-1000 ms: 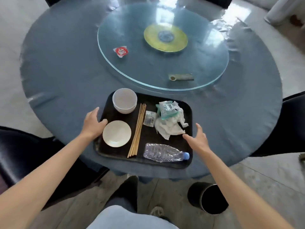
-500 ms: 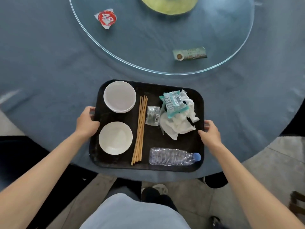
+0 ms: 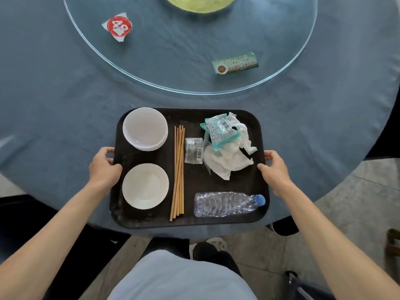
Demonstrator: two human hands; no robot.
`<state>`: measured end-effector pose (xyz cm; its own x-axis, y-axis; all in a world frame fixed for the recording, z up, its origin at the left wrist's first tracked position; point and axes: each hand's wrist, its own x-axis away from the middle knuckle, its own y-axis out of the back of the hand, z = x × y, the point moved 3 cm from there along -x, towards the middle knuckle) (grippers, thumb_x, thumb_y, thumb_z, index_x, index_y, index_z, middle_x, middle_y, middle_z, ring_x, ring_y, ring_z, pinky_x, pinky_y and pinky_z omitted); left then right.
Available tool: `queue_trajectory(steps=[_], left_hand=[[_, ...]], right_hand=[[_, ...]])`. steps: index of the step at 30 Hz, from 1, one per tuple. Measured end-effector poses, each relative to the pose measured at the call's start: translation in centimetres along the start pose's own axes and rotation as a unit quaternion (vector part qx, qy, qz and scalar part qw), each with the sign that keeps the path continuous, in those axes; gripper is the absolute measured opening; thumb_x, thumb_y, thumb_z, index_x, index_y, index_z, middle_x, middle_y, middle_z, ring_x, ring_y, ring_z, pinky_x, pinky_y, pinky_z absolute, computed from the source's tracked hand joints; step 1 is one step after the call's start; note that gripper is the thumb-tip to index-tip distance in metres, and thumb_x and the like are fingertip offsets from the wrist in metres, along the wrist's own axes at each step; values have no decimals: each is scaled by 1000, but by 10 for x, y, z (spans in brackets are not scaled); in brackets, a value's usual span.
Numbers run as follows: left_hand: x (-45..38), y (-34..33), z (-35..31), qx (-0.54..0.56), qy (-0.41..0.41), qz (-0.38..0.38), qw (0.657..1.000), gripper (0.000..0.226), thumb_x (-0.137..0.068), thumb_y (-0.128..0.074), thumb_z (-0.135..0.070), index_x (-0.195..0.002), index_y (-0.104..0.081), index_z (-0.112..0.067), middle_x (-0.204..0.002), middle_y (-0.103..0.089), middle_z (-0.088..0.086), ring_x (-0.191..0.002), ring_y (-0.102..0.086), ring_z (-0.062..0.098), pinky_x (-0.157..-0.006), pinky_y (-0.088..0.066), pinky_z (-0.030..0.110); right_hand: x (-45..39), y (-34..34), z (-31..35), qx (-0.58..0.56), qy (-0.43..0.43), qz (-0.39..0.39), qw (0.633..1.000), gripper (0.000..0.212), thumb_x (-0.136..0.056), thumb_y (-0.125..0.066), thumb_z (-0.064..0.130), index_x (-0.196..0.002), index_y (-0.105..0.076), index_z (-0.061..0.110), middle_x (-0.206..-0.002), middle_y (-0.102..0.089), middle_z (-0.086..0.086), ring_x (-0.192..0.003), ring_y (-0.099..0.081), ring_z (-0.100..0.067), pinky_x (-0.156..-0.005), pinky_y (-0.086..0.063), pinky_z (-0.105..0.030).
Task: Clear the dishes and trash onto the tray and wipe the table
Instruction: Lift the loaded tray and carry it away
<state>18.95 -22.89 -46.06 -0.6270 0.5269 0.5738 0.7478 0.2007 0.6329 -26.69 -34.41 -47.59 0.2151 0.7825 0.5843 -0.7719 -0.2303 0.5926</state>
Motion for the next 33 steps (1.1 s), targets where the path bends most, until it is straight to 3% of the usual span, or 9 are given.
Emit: queue_trajectory(steps=[5,10,15,18,22,27,30,33], left_hand=[[11,7,-18,5,-37,13,999,49,-86,-65,6,-125,-56,-22,-97,-66,10,-87,-67,29,-74,-54,41],[25,-1,-51,10,-82,38,996,49,-86,-66,9,-124,-57,-20,-95,-62,7,-76,-62,18,-57,-47,30],[40,-19,-91,-18,-147,68,987,53,-83,-70,7,-130,-61,-18,-106,-65,13,-85,-63,25,-56,-45,27],[53,-37,-114,-33,-181,97,978,54,-83,-70,8,-129,-62,-18,-104,-65,11,-88,-63,26,-56,-45,26],[73,-66,-146,-61,-232,140,961,55,-81,-69,9,-127,-62,-20,-107,-68,12,-89,-66,29,-57,-48,28],[113,-109,-185,-97,-299,184,932,57,-79,-69,8,-128,-63,-21,-105,-69,10,-81,-65,24,-58,-47,25],[145,-137,-202,-119,-329,220,911,58,-79,-70,8,-129,-63,-20,-103,-69,8,-84,-67,23,-59,-48,26],[181,-165,-212,-143,-356,258,887,58,-79,-70,9,-130,-63,-19,-103,-70,9,-84,-68,26,-60,-51,28]], right_hand=[[10,18,-1,-8,10,-22,1000,35,-97,-62,3,-127,-58,20,-122,-61,3,-113,-60,-20,-88,-52,-35],[26,57,-13,-16,24,-66,997,34,-96,-64,4,-126,-59,21,-117,-60,5,-108,-58,-18,-73,-46,-25],[44,94,-48,-44,-4,-115,992,33,-93,-68,6,-121,-62,23,-116,-63,5,-113,-60,-20,-98,-53,-42],[61,112,-76,-76,-27,-144,986,32,-93,-67,5,-116,-60,26,-113,-61,5,-113,-59,-21,-96,-54,-43],[94,137,-116,-109,-52,-198,973,35,-92,-68,3,-119,-60,23,-115,-61,1,-111,-59,-22,-85,-46,-34],[146,165,-172,-136,-95,-266,950,38,-89,-71,2,-122,-64,20,-113,-64,2,-111,-62,-23,-99,-51,-41],[185,180,-205,-139,-122,-303,935,41,-90,-73,3,-128,-64,13,-113,-62,2,-107,-58,-20,-92,-43,-31],[228,191,-244,-161,-150,-337,916,42,-89,-74,1,-129,-65,11,-116,-64,-3,-112,-61,-24,-92,-45,-33]])
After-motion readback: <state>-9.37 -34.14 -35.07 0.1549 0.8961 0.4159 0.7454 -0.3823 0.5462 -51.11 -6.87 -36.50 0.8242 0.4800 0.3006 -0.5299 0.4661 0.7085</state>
